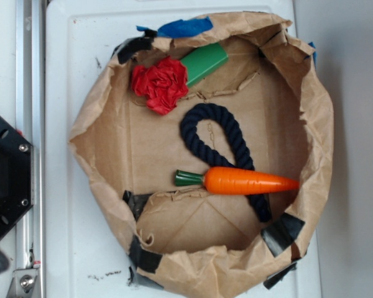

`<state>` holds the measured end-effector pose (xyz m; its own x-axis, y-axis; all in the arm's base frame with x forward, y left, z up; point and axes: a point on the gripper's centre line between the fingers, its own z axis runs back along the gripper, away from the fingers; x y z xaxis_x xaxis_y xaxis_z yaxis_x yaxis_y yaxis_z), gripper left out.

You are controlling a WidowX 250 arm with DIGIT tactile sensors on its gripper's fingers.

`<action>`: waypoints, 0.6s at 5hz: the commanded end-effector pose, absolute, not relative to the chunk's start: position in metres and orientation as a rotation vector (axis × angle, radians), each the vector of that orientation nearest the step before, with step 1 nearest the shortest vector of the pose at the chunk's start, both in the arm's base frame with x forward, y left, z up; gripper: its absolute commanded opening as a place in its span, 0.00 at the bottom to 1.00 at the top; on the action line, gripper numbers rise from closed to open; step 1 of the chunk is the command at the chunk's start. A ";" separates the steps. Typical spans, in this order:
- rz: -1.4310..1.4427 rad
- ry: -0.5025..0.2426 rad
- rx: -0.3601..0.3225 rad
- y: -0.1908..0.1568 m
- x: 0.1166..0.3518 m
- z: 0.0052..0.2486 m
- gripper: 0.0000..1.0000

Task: Grab the red paper.

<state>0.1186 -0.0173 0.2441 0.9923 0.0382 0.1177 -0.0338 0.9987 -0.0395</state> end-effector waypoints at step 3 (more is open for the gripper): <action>-0.210 -0.110 -0.134 0.044 0.172 0.238 1.00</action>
